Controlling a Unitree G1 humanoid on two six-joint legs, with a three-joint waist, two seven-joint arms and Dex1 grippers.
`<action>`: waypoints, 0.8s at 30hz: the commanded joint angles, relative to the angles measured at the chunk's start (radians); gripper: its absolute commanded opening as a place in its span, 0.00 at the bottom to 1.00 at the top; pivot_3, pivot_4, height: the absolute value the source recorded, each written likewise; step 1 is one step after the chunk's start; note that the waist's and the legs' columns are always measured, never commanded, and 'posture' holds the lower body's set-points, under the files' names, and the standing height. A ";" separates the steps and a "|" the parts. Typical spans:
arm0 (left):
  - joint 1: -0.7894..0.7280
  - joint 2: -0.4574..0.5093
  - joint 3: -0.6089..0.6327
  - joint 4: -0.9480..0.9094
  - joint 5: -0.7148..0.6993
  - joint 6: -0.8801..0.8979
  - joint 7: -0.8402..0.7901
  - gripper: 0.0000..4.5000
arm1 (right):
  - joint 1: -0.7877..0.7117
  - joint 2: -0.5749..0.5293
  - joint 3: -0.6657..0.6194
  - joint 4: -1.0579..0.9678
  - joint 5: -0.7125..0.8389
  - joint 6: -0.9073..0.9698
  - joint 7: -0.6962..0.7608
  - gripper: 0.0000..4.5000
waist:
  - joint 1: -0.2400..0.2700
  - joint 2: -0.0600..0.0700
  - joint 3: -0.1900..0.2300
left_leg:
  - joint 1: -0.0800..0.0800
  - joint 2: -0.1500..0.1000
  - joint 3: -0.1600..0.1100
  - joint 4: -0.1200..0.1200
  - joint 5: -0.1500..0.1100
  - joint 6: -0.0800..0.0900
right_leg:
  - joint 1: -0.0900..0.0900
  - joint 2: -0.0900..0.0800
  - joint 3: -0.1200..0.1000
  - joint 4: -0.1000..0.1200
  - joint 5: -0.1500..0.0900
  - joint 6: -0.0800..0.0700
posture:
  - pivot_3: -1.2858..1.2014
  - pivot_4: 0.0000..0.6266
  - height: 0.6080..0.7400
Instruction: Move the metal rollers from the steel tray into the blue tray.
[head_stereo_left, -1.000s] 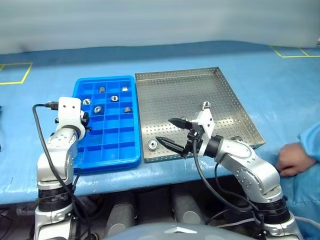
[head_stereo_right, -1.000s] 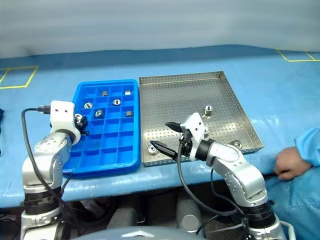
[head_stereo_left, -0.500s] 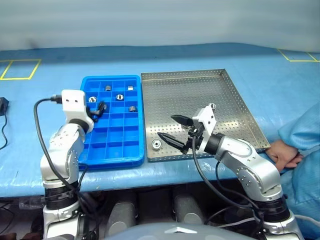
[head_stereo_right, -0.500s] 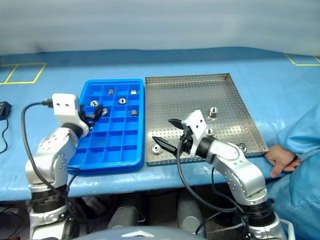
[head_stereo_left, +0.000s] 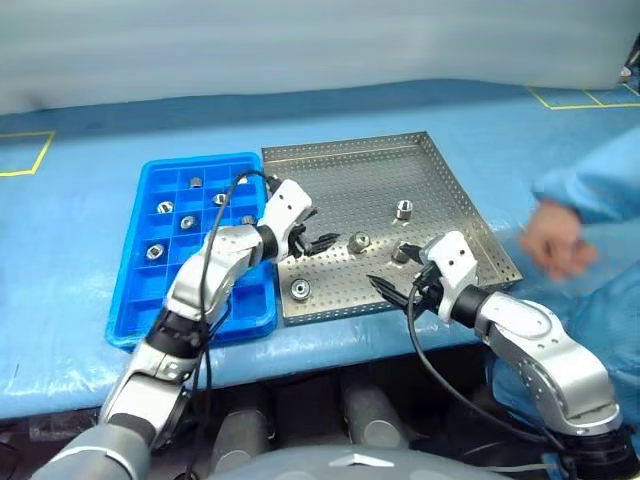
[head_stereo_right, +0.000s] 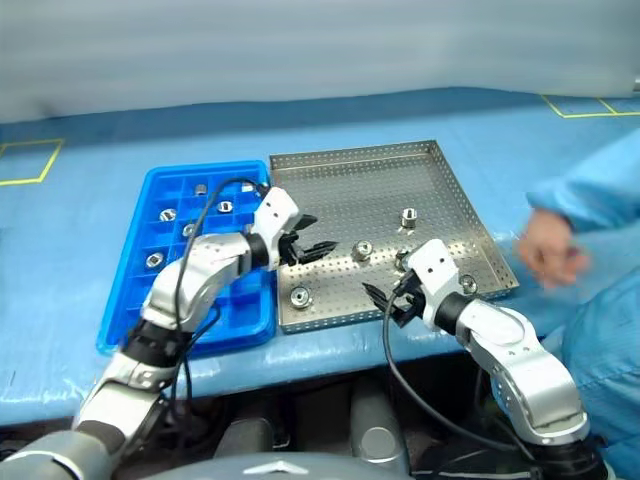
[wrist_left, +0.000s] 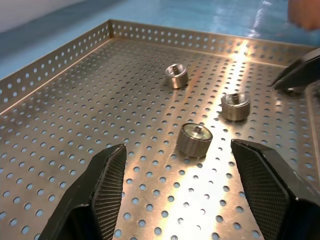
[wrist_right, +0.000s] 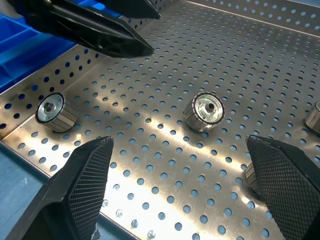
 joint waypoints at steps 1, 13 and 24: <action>-0.050 -0.038 -0.022 0.116 0.049 -0.057 0.011 0.80 | 0.025 0.015 -0.016 -0.070 0.002 -0.005 -0.023 1.00 | -0.028 0.000 0.000 | 0.000 0.000 0.000 0.000 0.000 0.000 | 0.000 0.000 0.000 0.000 0.000 0.000 | 0.33 0.24 1.00; -0.100 -0.110 -0.047 0.352 0.128 -0.129 -0.007 0.80 | 0.048 0.037 -0.015 -0.105 -0.004 -0.008 -0.057 1.00 | -0.186 0.000 0.000 | 0.002 0.000 0.000 0.000 -0.001 0.001 | 0.002 -0.001 0.001 0.000 -0.001 0.003 | 0.31 0.24 1.00; -0.092 -0.111 -0.025 0.367 0.170 -0.135 0.010 0.80 | 0.033 0.043 -0.009 -0.087 -0.010 -0.015 -0.063 1.00 | -0.218 0.000 0.000 | 0.002 -0.001 0.000 0.000 -0.001 0.001 | 0.003 -0.001 0.002 -0.001 0.001 0.006 | 0.32 0.24 1.00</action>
